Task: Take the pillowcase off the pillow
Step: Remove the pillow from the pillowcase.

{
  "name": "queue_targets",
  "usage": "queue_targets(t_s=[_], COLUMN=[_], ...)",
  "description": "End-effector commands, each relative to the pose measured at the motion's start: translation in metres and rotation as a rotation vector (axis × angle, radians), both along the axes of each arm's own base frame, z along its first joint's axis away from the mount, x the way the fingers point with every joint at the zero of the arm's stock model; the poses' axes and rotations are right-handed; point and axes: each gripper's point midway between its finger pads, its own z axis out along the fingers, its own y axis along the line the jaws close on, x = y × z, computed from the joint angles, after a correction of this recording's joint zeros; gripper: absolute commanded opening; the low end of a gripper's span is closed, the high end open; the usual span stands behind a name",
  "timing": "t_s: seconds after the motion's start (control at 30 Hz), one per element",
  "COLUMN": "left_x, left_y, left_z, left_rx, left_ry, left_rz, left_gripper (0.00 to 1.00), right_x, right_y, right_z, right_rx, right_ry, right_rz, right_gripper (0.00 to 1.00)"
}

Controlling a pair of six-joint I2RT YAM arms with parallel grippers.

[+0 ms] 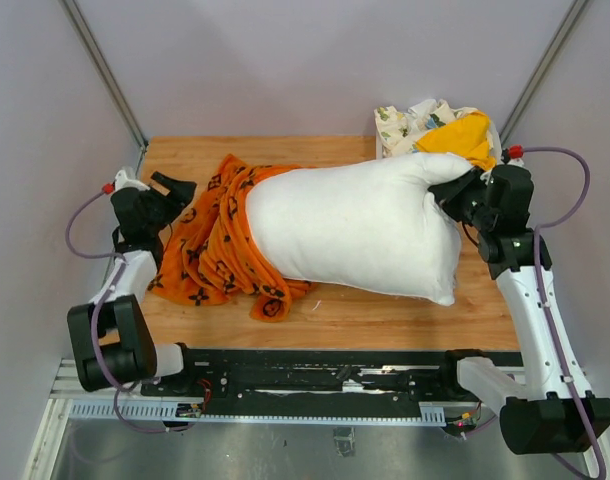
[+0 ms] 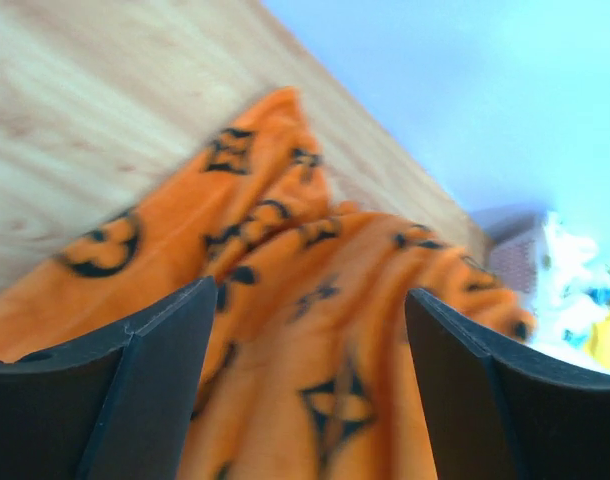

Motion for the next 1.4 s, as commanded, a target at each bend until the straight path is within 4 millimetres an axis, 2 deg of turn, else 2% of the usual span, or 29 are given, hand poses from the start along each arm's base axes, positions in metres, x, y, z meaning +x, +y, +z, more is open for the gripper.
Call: queue_targets(t_s=[0.0, 0.03, 0.07, 0.17, 0.27, 0.37, 0.47, 0.53, 0.57, 0.7, 0.73, 0.77, 0.87, 0.9, 0.93, 1.0, 1.07, 1.13, 1.17, 1.2, 1.23, 1.27, 1.3, 1.33, 1.37], left_x=[0.001, 0.002, 0.004, 0.023, 0.052, 0.075, 0.080, 0.073, 0.069, 0.058, 0.057, 0.056, 0.053, 0.049, 0.044, 0.032, 0.021, 0.013, 0.010, 0.008, 0.007, 0.006, 0.004, 0.000, -0.006], left_y=[-0.037, -0.044, -0.049, -0.063, -0.083, -0.100, -0.101, -0.098, -0.096, -0.072, -0.064, -0.057, -0.028, -0.015, -0.001, 0.027, 0.050, 0.061, 0.058, 0.048, 0.035, 0.017, -0.006, -0.034, -0.064], left_z=[0.097, 0.112, 0.115, 0.110, 0.074, 0.009, -0.046, -0.062, -0.062, -0.041, -0.036, -0.033, -0.029, -0.027, -0.025, -0.016, -0.006, 0.010, 0.021, 0.034, 0.053, 0.072, 0.092, 0.110, 0.128], left_rx=[0.224, 0.284, 0.323, 0.342, 0.368, 0.374, 0.354, 0.319, 0.290, 0.200, 0.197, 0.196, 0.171, 0.155, 0.144, 0.126, 0.107, 0.098, 0.106, 0.108, 0.132, 0.191, 0.266, 0.351, 0.417], left_ry=[-0.207, -0.222, -0.222, -0.206, -0.099, 0.088, 0.227, 0.249, 0.231, 0.144, 0.132, 0.125, 0.134, 0.138, 0.136, 0.123, 0.099, 0.067, 0.041, 0.002, -0.056, -0.110, -0.158, -0.204, -0.255], left_rz=[-0.027, -0.001, 0.011, -0.040, -0.152, -0.285, -0.319, -0.319, -0.319, -0.279, -0.263, -0.253, -0.210, -0.183, -0.146, -0.050, 0.027, 0.056, 0.047, 0.013, -0.026, -0.067, -0.108, -0.160, -0.220], left_gripper=[0.88, 0.96, 0.99, 0.99, 0.99, 0.99, 0.98, 0.98, 0.96, 0.84, 0.78, 0.68, 0.18, 0.10, 0.09, 0.13, 0.12, 0.11, 0.12, 0.16, 0.25, 0.38, 0.57, 0.74, 0.85], right_x=[0.010, 0.010, 0.011, 0.012, 0.014, 0.014, 0.013, 0.014, 0.014, 0.010, 0.009, 0.007, -0.003, -0.006, -0.010, -0.017, -0.023, -0.022, -0.020, -0.018, -0.015, -0.011, -0.007, -0.003, -0.001], right_y=[0.008, 0.012, 0.016, 0.033, 0.048, 0.062, 0.075, 0.081, 0.083, 0.085, 0.082, 0.077, 0.060, 0.054, 0.047, 0.030, 0.014, 0.004, 0.007, 0.013, 0.018, 0.024, 0.029, 0.033, 0.038], right_z=[0.038, 0.035, 0.035, 0.038, 0.044, 0.052, 0.059, 0.060, 0.060, 0.061, 0.063, 0.064, 0.074, 0.080, 0.088, 0.106, 0.121, 0.134, 0.139, 0.143, 0.144, 0.140, 0.135, 0.130, 0.125], right_rx=[-0.053, -0.055, -0.056, -0.076, -0.121, -0.148, -0.154, -0.165, -0.170, -0.180, -0.191, -0.209, -0.228, -0.234, -0.240, -0.243, -0.201, -0.105, -0.064, -0.043, -0.041, -0.037, -0.036, -0.044, -0.057], right_ry=[-0.127, -0.121, -0.119, -0.123, -0.114, -0.122, -0.136, -0.141, -0.139, -0.155, -0.161, -0.161, -0.191, -0.210, -0.232, -0.276, -0.314, -0.346, -0.362, -0.376, -0.376, -0.363, -0.347, -0.334, -0.323], right_rz=[0.014, 0.022, 0.033, 0.073, 0.111, 0.142, 0.168, 0.180, 0.180, 0.182, 0.175, 0.162, 0.109, 0.094, 0.078, 0.034, -0.010, 0.018, 0.051, 0.091, 0.123, 0.150, 0.174, 0.194, 0.207], right_gripper=[0.01, 0.01, 0.01, 0.01, 0.01, 0.01, 0.01, 0.01, 0.01, 0.01, 0.01, 0.01, 0.01, 0.01, 0.01, 0.01, 0.01, 0.01, 0.01, 0.01, 0.01, 0.01, 0.01, 0.01, 0.01])
